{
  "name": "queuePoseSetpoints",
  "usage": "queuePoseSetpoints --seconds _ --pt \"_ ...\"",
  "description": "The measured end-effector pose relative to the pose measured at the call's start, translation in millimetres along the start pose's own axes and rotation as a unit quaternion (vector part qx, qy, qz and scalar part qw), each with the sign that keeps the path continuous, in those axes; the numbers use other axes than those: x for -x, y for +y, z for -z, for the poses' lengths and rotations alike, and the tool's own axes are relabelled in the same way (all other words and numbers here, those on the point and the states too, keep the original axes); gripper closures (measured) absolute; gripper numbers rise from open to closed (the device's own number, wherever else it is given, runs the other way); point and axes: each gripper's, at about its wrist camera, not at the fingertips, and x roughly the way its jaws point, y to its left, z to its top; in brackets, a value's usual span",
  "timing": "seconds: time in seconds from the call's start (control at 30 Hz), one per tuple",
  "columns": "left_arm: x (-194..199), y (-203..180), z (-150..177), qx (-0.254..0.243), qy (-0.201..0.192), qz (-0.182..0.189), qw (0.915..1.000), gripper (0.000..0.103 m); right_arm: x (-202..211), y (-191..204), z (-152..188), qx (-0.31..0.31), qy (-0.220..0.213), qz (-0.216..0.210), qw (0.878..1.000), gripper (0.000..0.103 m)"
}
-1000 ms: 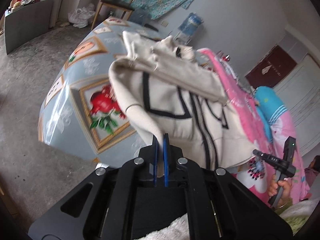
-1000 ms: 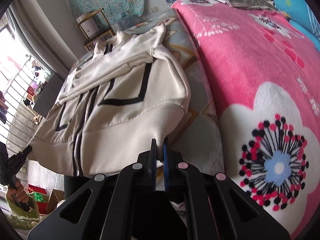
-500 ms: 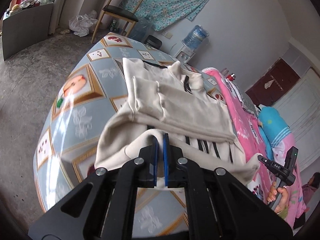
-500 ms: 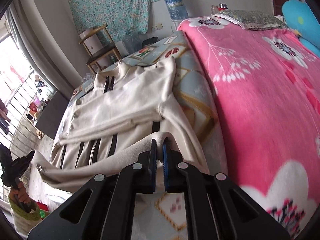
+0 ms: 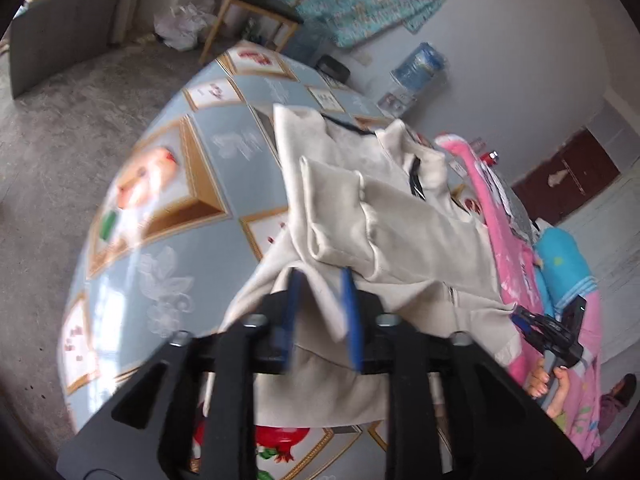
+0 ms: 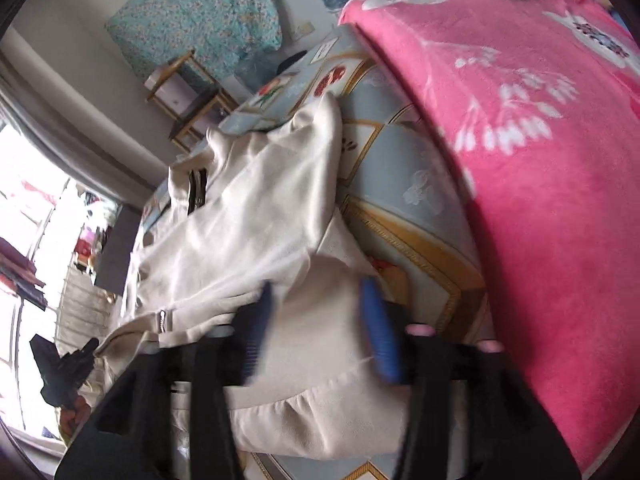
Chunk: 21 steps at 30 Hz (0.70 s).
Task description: Fold large clothes
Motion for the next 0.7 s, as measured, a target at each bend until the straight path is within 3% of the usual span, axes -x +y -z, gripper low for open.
queuePoseSetpoints --seconds 0.07,0.2,0.4,0.57,0.7 --pt "19 4 -3 -0.002 -0.033 -0.01 0.9994 0.055 16 -5 0 -0.004 -0.02 0.002 1.0 0.035" --pt "46 10 -1 0.012 -0.049 -0.009 0.9987 0.055 37 -12 9 -0.029 -0.019 -0.027 0.999 0.035" --pt "49 1 46 0.006 0.007 0.016 0.9998 0.053 53 -9 57 -0.035 0.017 -0.044 0.998 0.033" --pt "21 7 89 0.045 0.063 0.042 0.9962 0.049 50 -14 98 -0.059 0.048 -0.042 0.996 0.028" --pt "6 18 89 0.09 0.04 0.044 0.9942 0.049 38 -18 106 -0.066 0.057 -0.034 0.996 0.028"
